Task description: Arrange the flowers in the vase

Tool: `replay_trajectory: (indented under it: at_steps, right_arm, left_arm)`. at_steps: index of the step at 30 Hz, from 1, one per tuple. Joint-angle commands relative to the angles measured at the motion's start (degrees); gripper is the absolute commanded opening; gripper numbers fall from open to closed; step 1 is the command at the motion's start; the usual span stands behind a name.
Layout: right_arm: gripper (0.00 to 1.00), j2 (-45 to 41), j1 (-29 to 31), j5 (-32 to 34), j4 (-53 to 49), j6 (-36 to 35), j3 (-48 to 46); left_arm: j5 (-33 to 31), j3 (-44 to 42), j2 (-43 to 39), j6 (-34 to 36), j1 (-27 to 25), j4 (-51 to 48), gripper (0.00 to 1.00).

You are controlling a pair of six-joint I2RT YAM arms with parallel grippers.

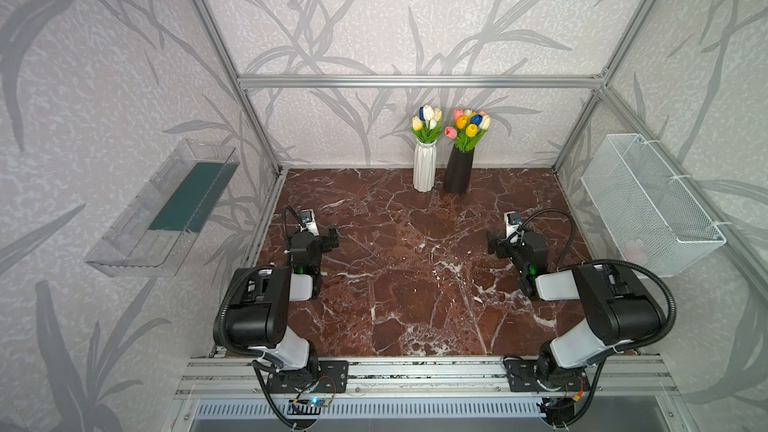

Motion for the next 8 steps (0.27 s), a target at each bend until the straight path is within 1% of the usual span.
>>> replay_trajectory:
  at_steps: [1, 8]
  right_arm:
    - [0.99, -0.6, -0.2, -0.1, 0.6, -0.2, 0.0]
    - [0.99, -0.7, -0.2, -0.1, 0.6, -0.2, 0.1]
  left_arm:
    - [-1.1, -0.2, -0.1, -0.2, -0.1, -1.0, 0.99]
    - [-1.1, 0.1, -0.1, -0.1, -0.2, -1.5, 0.99]
